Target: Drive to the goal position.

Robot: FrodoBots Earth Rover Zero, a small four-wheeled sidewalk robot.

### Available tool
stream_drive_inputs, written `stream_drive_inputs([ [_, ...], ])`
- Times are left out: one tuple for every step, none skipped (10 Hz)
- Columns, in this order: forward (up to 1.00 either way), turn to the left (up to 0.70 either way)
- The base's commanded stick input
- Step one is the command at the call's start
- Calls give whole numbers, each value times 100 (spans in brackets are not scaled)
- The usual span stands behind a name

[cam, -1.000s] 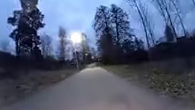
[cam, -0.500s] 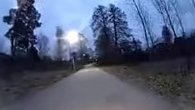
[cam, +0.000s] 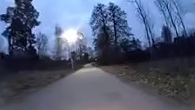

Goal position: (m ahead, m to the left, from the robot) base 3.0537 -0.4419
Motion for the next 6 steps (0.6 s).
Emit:
stream_drive_inputs([
  [100,0],
  [100,0],
  [100,0],
  [100,0],
  [100,0],
  [100,0],
])
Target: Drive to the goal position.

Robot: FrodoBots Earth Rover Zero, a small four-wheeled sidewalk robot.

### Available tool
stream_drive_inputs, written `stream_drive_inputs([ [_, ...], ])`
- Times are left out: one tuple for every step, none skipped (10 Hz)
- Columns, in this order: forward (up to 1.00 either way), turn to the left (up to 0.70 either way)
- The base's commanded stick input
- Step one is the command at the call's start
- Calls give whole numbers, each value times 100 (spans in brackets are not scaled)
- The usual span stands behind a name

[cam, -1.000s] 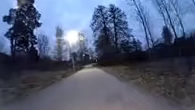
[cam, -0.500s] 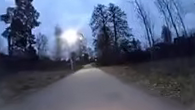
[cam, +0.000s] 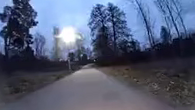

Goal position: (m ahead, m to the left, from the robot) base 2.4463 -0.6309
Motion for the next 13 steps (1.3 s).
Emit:
stream_drive_inputs([
  [100,0],
  [100,0],
  [100,0],
  [100,0],
  [100,0],
  [100,0],
  [100,0],
  [100,0],
  [100,0],
  [100,0],
  [100,0],
  [100,0],
  [100,0],
])
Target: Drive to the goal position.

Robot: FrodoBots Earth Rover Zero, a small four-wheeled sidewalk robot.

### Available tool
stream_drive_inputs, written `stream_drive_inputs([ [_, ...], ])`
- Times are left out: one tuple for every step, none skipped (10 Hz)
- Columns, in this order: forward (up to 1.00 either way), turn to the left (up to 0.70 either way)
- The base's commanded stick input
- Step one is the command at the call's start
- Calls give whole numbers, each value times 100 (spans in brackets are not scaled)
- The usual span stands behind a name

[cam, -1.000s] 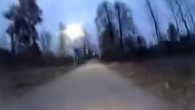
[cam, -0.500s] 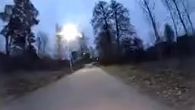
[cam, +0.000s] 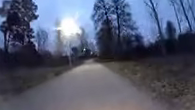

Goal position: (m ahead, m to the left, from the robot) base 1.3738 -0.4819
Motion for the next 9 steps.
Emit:
stream_drive_inputs([
  [100,0],
  [100,0],
  [100,0],
  [100,0],
  [100,0],
  [99,0],
  [86,0],
  [74,0],
  [62,0],
])
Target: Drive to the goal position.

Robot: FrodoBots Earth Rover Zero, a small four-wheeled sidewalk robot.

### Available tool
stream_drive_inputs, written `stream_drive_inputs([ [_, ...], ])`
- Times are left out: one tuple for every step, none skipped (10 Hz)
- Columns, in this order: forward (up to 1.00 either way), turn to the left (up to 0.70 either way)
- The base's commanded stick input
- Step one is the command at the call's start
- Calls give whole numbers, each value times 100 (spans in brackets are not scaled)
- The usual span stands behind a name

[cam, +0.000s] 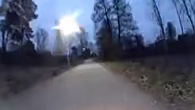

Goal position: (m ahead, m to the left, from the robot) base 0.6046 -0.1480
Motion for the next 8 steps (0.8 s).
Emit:
stream_drive_inputs([
  [50,0],
  [38,0],
  [25,0],
  [13,0],
  [1,0],
  [0,0],
  [0,0],
  [0,0],
])
